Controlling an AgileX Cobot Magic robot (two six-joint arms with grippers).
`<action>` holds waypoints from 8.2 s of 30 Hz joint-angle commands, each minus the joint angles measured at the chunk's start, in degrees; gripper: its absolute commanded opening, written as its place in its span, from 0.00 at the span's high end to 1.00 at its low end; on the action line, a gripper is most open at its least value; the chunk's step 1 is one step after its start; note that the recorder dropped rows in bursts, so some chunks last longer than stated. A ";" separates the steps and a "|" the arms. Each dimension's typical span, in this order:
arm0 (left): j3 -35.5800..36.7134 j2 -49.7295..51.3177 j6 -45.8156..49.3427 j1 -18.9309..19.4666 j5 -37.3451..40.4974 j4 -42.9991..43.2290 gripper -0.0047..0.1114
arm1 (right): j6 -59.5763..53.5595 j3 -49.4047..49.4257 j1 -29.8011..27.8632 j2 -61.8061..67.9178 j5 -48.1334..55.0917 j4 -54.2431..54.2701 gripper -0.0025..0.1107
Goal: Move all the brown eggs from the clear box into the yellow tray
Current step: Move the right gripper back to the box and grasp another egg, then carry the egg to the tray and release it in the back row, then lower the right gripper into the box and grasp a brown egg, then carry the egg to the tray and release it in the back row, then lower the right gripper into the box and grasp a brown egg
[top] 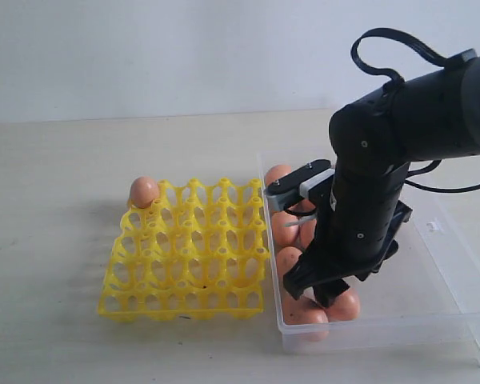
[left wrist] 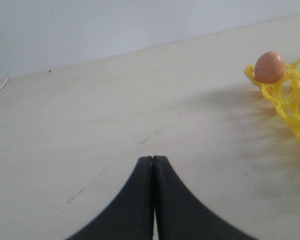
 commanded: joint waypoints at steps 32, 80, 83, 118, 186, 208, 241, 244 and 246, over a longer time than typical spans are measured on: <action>-0.23 -0.35 -0.34 0.13 -0.51 -0.44 0.96 | -0.21 -0.03 2.19 -7.15 -57.10 1.72 0.98; -0.23 -0.35 -0.23 0.13 -0.51 -0.44 0.96 | 32.35 -18.00 1.63 21.78 -64.70 -23.36 0.45; -0.23 -0.35 -0.23 0.13 -0.51 -0.44 0.96 | 29.44 -18.00 1.63 14.96 -56.20 -23.36 0.49; -0.23 -0.35 -0.26 0.13 -0.51 -0.44 0.96 | -46.84 -1.20 -3.74 -3.67 -3.06 -3.38 0.36; -0.23 -0.35 -0.34 0.13 -0.51 -0.44 0.96 | 19.35 -7.38 -0.59 20.95 -79.52 -15.36 0.97; -0.23 -0.35 -0.35 0.13 -0.51 -0.44 0.96 | 21.61 -7.51 -2.10 21.39 -81.35 -21.88 0.54; -0.23 -0.35 -0.35 0.13 -0.51 -0.44 0.96 | -27.75 -7.51 -10.17 -7.29 2.62 -2.25 0.82; -0.23 -0.35 -0.35 0.13 -0.51 -0.44 0.96 | -41.30 -7.51 -10.17 -4.37 4.98 -0.16 0.66; -0.23 -0.35 -0.24 0.13 -0.51 -0.44 0.96 | -45.47 -7.51 -10.17 -2.54 4.68 0.01 0.57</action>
